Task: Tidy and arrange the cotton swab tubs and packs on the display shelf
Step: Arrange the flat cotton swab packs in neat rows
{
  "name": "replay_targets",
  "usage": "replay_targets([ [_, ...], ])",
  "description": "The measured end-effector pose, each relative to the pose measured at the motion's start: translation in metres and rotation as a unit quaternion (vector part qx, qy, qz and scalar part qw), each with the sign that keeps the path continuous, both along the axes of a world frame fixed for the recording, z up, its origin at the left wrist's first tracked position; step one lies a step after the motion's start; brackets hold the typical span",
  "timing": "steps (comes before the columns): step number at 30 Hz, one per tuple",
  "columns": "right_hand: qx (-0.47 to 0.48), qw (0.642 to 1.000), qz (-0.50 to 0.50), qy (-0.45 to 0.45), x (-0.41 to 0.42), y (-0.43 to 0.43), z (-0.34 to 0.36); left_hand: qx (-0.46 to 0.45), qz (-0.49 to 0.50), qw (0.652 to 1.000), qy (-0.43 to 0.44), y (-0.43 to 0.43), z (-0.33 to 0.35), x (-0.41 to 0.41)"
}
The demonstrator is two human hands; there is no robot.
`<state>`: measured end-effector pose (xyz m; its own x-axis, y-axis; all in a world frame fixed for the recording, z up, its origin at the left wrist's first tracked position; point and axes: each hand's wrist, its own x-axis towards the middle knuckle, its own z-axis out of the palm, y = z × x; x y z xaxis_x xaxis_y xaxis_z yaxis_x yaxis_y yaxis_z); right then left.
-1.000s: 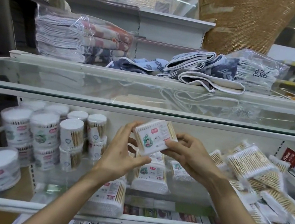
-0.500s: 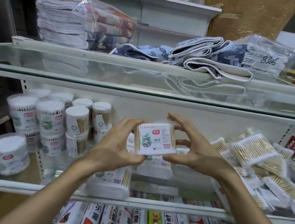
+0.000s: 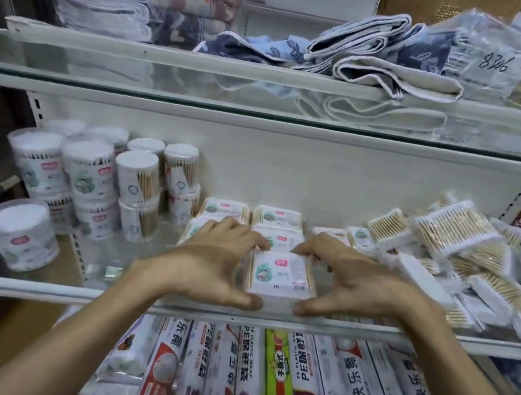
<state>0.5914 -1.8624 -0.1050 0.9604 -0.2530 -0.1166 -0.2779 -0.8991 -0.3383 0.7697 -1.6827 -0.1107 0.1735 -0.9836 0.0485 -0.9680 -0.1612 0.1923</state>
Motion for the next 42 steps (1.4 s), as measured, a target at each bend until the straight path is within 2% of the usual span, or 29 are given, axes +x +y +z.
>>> replay_targets([
  [6,-0.002,1.0,0.001,0.0,0.004,0.006,-0.014,0.009,0.002,0.998,-0.054,-0.005,-0.012,0.0],
  [11,0.012,0.999,-0.003,-0.047,0.006,0.005,-0.022,-0.007,0.009,1.0,-0.026,-0.008,-0.016,0.001],
  [16,0.024,0.999,-0.006,-0.043,0.003,0.006,-0.013,0.014,-0.002,1.0,-0.017,-0.013,-0.013,0.004],
  [19,0.02,0.991,-0.06,-0.114,-0.006,-0.003,-0.002,-0.044,-0.006,0.994,0.097,-0.018,-0.004,0.002],
  [22,-0.099,0.968,-0.158,-0.168,-0.026,-0.026,0.007,-0.161,0.025,0.963,0.214,-0.029,0.004,-0.006],
  [24,-0.174,0.947,-0.235,-0.136,-0.043,-0.041,0.013,-0.215,0.036,0.94,0.263,-0.037,0.007,-0.012],
  [27,-0.205,0.924,-0.322,-0.032,-0.064,-0.056,0.015,-0.247,0.033,0.918,0.308,-0.044,0.008,-0.017],
  [30,-0.136,0.933,-0.332,0.007,-0.07,-0.058,0.013,-0.251,0.024,0.914,0.317,-0.05,0.008,-0.021],
  [34,-0.103,0.942,-0.319,-0.016,-0.063,-0.055,0.011,-0.249,0.027,0.909,0.333,-0.054,0.007,-0.023],
  [36,-0.053,0.947,-0.309,-0.067,-0.056,-0.052,0.018,-0.251,0.029,0.907,0.337,-0.054,0.008,-0.022],
  [38,0.001,0.941,-0.301,-0.158,-0.047,-0.048,0.027,-0.253,0.031,0.903,0.347,-0.053,0.009,-0.019],
  [40,0.085,0.912,-0.295,-0.27,-0.036,-0.041,0.035,-0.256,0.033,0.894,0.366,-0.051,0.01,-0.016],
  [42,0.217,0.869,-0.283,-0.342,-0.021,-0.032,0.038,-0.252,0.033,0.892,0.374,-0.048,0.009,-0.011],
])
